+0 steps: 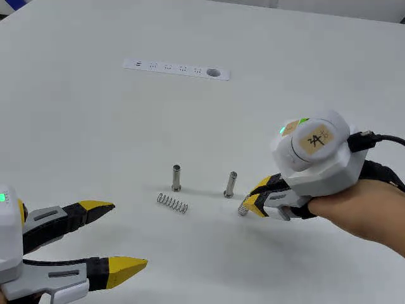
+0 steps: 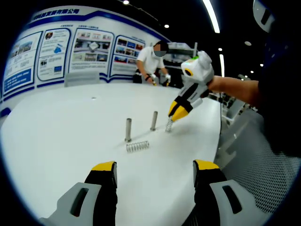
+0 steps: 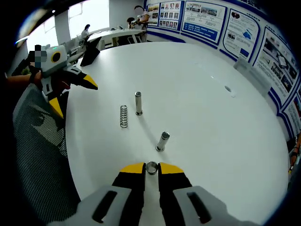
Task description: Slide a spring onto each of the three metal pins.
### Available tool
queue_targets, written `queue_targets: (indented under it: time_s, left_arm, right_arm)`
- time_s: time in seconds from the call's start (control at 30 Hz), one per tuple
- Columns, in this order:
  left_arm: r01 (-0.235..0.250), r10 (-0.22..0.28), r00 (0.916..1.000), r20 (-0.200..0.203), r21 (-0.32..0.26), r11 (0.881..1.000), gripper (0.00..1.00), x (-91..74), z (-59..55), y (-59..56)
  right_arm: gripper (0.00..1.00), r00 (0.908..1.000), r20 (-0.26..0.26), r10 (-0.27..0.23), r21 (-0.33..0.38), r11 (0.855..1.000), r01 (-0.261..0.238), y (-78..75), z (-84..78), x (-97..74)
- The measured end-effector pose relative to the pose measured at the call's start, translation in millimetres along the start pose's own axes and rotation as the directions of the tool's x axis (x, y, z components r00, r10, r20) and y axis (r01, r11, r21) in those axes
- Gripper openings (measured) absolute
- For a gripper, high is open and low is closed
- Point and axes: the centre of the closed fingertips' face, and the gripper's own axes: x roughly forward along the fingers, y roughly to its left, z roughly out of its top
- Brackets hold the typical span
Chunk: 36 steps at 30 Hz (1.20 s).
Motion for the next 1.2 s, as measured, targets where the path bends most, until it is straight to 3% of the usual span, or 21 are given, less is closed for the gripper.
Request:
queue_targets:
  time_s: [0.27,0.47,0.67,0.9,1.2]
  left_arm:
    - [-0.002,0.002,1.0,0.004,-0.004,1.0,0.67,-0.1,-0.9,0.3]
    - [-0.004,0.004,1.0,0.006,-0.005,1.0,0.67,-0.6,-1.0,1.3]
    - [-0.003,0.003,1.0,0.008,-0.003,1.0,0.67,-0.2,-0.2,1.6]
    - [-0.005,0.005,0.9999,0.011,-0.004,1.0,0.67,-0.3,0.2,2.0]
    - [-0.009,0.009,0.9999,0.011,-0.008,1.0,0.67,-1.5,-1.0,3.0]
  right_arm:
    - [0.11,0.9998,0.004,0.021,0.01,1.0,-0.021,-3.1,9.1,-15.6]
    - [0.11,0.9988,0.035,0.034,0.012,0.999,-0.035,-6.4,30.1,-36.7]
    - [0.11,0.9976,0.067,0.018,-0.024,1.0,-0.017,-11.1,53.5,-50.0]
    - [0.11,0.9966,0.081,0.016,-0.039,0.999,-0.013,-15.4,66.9,-42.6]
    - [0.11,0.9972,0.069,0.029,-0.036,0.999,-0.027,-17.5,68.1,-27.9]
